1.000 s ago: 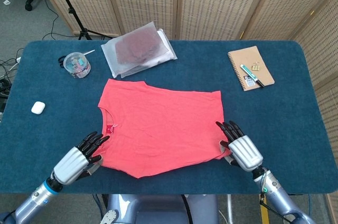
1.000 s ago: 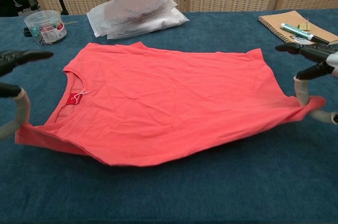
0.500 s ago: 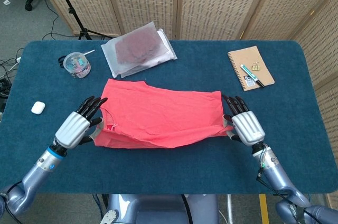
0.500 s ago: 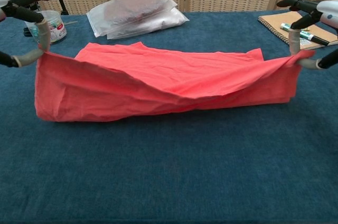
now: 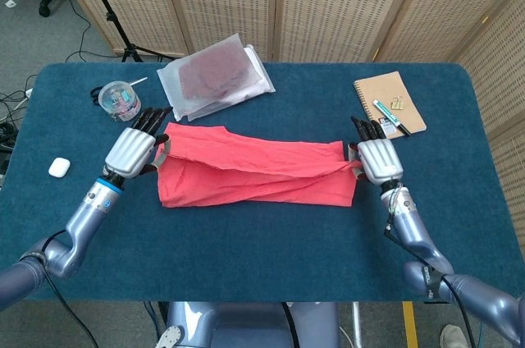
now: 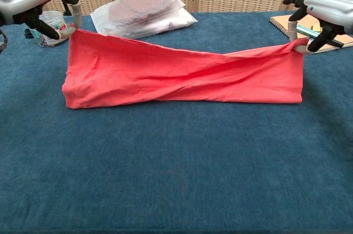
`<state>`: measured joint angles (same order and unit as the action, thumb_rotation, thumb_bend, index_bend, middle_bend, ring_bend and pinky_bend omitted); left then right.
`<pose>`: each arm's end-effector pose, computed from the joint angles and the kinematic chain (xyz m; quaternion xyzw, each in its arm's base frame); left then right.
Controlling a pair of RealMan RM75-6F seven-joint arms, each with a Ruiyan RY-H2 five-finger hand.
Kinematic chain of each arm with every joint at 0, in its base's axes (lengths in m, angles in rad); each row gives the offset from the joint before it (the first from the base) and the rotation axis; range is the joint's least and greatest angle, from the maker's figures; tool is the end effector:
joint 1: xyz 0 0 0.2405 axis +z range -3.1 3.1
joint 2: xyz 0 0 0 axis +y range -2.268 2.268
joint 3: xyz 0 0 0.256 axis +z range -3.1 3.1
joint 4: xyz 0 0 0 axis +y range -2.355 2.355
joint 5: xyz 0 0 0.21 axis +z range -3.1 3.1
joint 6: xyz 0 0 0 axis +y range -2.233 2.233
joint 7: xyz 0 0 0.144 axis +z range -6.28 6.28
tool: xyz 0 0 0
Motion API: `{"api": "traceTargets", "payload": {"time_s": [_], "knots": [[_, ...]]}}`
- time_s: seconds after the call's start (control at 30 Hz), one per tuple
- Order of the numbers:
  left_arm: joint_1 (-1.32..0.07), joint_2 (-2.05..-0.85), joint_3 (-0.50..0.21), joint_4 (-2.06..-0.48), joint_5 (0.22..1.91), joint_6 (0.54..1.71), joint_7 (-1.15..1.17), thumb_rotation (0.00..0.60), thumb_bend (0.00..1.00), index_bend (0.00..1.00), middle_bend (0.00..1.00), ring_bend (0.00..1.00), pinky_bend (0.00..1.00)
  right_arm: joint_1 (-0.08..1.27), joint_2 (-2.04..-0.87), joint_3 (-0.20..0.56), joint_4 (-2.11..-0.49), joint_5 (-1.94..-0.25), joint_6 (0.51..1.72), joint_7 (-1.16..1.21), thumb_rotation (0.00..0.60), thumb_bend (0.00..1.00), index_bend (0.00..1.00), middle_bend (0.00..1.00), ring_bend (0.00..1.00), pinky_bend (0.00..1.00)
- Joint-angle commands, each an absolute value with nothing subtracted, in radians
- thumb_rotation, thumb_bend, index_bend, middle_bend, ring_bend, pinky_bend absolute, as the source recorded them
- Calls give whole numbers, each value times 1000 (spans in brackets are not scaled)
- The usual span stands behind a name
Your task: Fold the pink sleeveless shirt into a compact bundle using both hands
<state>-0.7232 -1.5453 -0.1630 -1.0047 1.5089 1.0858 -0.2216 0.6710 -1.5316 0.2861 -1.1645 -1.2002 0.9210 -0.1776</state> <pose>-0.2045 0.3976 0.0451 -0.7162 -0.3021 -0.4552 0.4343 -0.2200 -0.3980 0.0409 0.6824 -0.3627 0.3637 0.5200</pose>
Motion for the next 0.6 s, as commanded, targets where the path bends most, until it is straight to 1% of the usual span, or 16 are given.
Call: {"api": "traceTargets", "payload": {"time_s": [0.03,0.37,0.43,0.47,0.53,0.6], "knots": [[-762,-1592,-183,-928,1475,1038,-253,600,518,745,0,0,0,731,-1598,315,-1052,-1142,855,-174,600,466,620,0,0,0],[-815,-1676,-184,-779,1442,961,-277,600,517,745,0,0,0,806,-1697,325,-835,-1093,759,-138,600,466,620,0,0,0],[-823,-1692,-185,-751,1436,954,-285,600,517,745,0,0,0,816,-1714,325,-796,-1098,749,-110,600,456,617,0,0,0],[-826,-1699,-186,-738,1435,953,-287,600,517,745,0,0,0,820,-1721,324,-778,-1104,749,-97,600,440,598,0,0,0],[-830,-1708,-186,-718,1433,951,-292,600,517,745,0,0,0,826,-1732,319,-749,-1116,749,-80,600,364,469,0,0,0],[-839,-1725,-187,-684,1425,939,-296,600,518,745,0,0,0,831,-1745,318,-714,-1124,752,-55,600,203,173,0,0,0]]}}
